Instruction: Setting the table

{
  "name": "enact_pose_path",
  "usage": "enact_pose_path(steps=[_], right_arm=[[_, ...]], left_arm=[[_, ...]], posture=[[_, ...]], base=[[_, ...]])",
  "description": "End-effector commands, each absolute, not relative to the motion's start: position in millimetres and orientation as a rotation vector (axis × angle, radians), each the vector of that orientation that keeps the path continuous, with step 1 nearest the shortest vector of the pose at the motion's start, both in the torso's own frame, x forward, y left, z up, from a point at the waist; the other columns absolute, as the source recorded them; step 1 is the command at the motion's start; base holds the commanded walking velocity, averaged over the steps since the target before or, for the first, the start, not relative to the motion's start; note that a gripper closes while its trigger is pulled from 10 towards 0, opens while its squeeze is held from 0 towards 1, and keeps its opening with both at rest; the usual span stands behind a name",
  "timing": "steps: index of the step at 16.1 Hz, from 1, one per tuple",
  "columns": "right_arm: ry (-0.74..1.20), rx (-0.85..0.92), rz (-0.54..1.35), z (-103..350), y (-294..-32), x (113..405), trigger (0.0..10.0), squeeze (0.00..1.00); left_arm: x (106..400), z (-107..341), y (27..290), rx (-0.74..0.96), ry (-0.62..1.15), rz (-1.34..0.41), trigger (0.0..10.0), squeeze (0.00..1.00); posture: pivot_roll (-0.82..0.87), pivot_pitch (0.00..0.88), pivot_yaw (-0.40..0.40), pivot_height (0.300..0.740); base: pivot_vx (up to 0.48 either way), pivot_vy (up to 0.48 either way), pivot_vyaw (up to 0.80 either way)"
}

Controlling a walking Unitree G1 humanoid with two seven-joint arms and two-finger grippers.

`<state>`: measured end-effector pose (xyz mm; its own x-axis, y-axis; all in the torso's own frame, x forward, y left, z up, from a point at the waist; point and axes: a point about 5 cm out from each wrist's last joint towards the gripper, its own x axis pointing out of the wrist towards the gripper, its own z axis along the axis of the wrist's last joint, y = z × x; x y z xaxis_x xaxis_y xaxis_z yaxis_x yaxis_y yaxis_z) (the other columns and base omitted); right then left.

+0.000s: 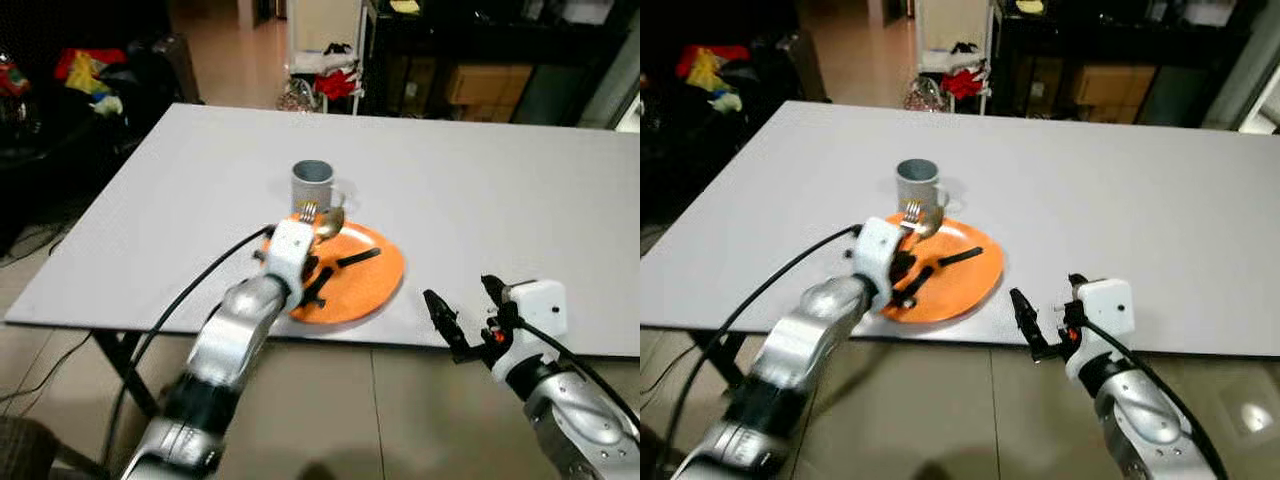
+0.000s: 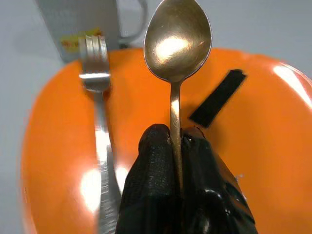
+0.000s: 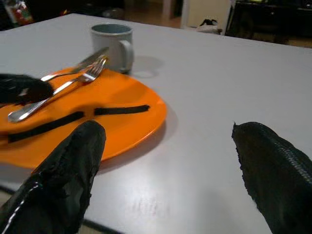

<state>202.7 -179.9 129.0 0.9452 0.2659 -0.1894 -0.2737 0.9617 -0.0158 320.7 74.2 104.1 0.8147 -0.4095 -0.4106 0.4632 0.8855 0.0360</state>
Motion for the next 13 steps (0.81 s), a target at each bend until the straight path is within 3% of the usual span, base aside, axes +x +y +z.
enact_pose_path(steps=[1, 8, 13], right_arm=[[0.197, -0.054, 0.272, 129, -183, 205, 10.0, 0.0], [0.211, -0.083, 0.269, 127, -182, 203, 10.0, 0.0], [0.215, -0.087, 0.26, 126, -182, 202, 10.0, 0.0]], left_arm=[[326, 108, 67, 0.13, 0.419, -0.475, 10.0, 0.0], [352, 111, 33, 0.056, 0.57, -0.436, 10.0, 0.0], [349, 98, 30, 0.054, 0.652, -0.391, 10.0, 0.0]], posture=[[-0.06, 0.0, -0.019, 0.74], [-0.08, 0.0, 0.006, 0.74], [-0.08, 0.0, 0.01, 0.74]], base=[[0.0, 0.0, 0.0], [0.0, 0.0, 0.0], [0.0, 0.0, 0.0]])
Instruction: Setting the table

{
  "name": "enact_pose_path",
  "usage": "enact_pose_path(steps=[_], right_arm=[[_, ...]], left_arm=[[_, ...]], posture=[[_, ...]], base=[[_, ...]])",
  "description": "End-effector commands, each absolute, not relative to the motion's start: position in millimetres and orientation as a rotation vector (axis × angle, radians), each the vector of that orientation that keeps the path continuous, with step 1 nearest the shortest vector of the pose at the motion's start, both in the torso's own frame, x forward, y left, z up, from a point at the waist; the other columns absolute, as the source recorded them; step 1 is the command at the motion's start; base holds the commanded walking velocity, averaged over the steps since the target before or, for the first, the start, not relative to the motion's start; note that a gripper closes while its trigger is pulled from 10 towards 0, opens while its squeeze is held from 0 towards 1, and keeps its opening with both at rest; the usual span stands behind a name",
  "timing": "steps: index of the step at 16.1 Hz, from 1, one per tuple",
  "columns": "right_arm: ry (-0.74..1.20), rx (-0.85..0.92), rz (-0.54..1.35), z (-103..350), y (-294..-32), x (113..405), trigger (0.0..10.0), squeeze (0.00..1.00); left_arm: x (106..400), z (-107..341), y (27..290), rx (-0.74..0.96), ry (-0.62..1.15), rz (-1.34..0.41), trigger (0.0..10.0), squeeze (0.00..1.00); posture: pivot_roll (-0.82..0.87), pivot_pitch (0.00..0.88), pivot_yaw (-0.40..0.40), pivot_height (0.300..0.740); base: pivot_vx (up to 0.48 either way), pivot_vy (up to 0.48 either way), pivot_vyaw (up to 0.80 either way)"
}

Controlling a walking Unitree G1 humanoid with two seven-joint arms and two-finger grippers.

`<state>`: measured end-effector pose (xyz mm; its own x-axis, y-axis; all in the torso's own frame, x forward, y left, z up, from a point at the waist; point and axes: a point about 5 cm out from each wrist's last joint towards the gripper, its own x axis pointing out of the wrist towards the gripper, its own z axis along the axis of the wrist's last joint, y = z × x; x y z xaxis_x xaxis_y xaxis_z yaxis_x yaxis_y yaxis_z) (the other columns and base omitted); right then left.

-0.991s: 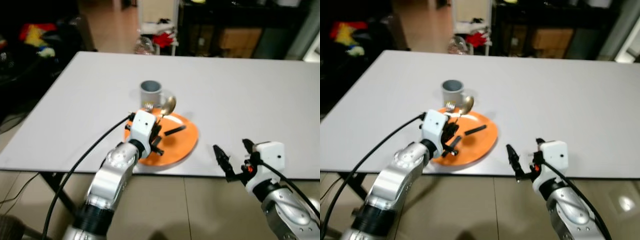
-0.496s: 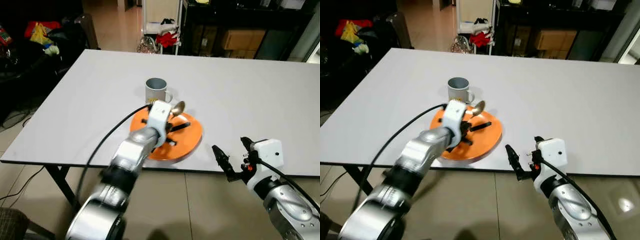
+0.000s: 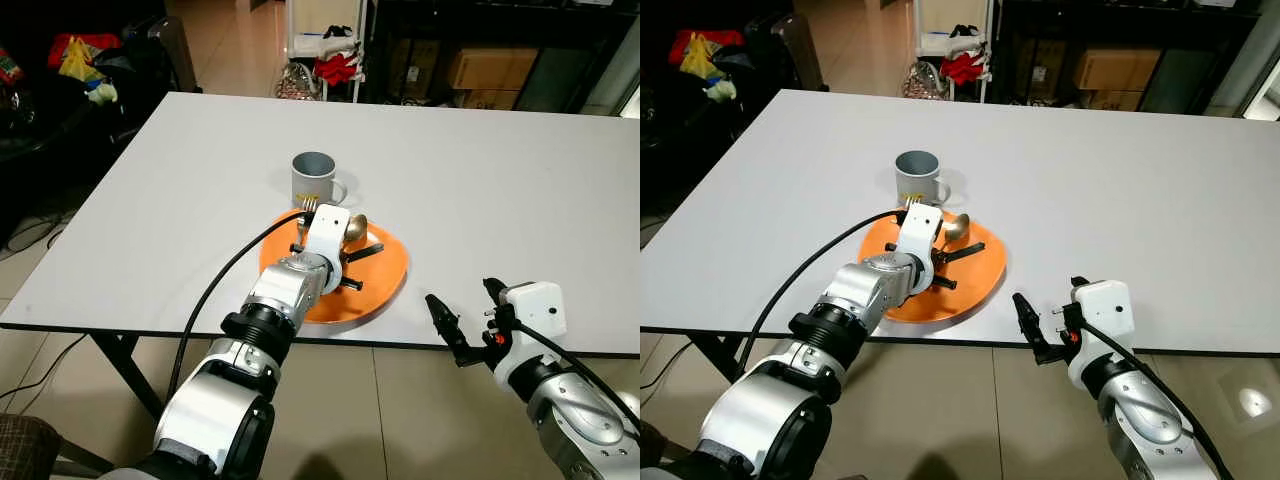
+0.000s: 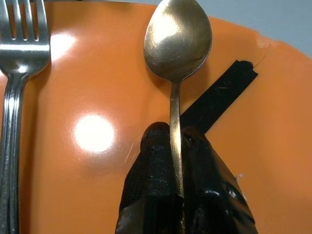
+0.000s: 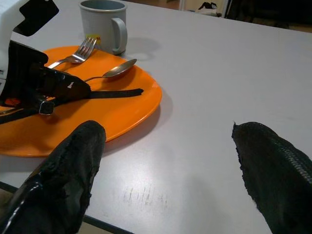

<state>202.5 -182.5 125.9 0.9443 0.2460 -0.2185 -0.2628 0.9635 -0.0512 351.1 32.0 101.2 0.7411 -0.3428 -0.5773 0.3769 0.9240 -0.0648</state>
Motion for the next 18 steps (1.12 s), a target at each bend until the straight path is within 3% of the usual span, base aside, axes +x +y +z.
enact_pose_path(steps=[1, 2, 3, 4, 5, 11, 12, 13, 18], right_arm=[[0.215, -0.087, 0.261, 126, -182, 202, 10.0, 0.0], [0.214, -0.085, 0.263, 127, -181, 202, 10.0, 0.0], [0.214, -0.074, 0.272, 127, -181, 203, 10.0, 0.0], [0.22, -0.071, 0.278, 127, -181, 202, 10.0, 0.0], [0.23, -0.059, 0.291, 126, -180, 202, 10.0, 0.0], [0.335, 0.06, 0.461, 123, -178, 189, 10.0, 0.0], [0.337, 0.057, 0.474, 125, -182, 189, 10.0, 0.0], [0.322, 0.032, 0.467, 128, -186, 191, 10.0, 0.0], [0.225, 0.016, 0.419, 138, -179, 200, 10.0, 0.0]], left_arm=[[350, 97, 29, 0.047, 0.655, -0.382, 10.0, 0.0], [350, 97, 28, 0.018, 0.66, -0.387, 10.0, 0.1], [350, 98, 26, 0.003, 0.665, -0.387, 10.0, 0.67], [350, 98, 26, -0.004, 0.665, -0.386, 10.0, 0.92], [351, 98, 26, -0.003, 0.662, -0.383, 10.0, 1.0], [358, 109, 28, 0.011, 0.597, -0.381, 10.0, 1.0], [365, 125, 31, -0.004, 0.503, -0.394, 10.0, 0.73], [371, 145, 37, -0.015, 0.401, -0.409, 10.0, 0.0], [358, 193, 72, 0.005, 0.089, -0.505, 10.0, 0.0]], posture=[[-0.08, 0.0, 0.01, 0.74], [-0.08, 0.0, 0.01, 0.74], [-0.08, 0.0, 0.01, 0.74], [-0.08, 0.0, 0.01, 0.74], [-0.08, 0.0, 0.006, 0.74], [-0.07, 0.0, 0.0, 0.74], [-0.06, 0.0, -0.006, 0.74], [-0.06, 0.0, -0.008, 0.74], [-0.05, 0.0, -0.012, 0.74]], base=[[0.0, 0.0, 0.0], [0.0, 0.0, 0.0], [0.0, 0.0, 0.0], [0.0, 0.0, 0.0], [0.0, 0.0, 0.0], [0.0, 0.0, 0.0], [0.0, 0.0, 0.0], [0.0, 0.0, 0.0], [0.0, 0.0, 0.0]])
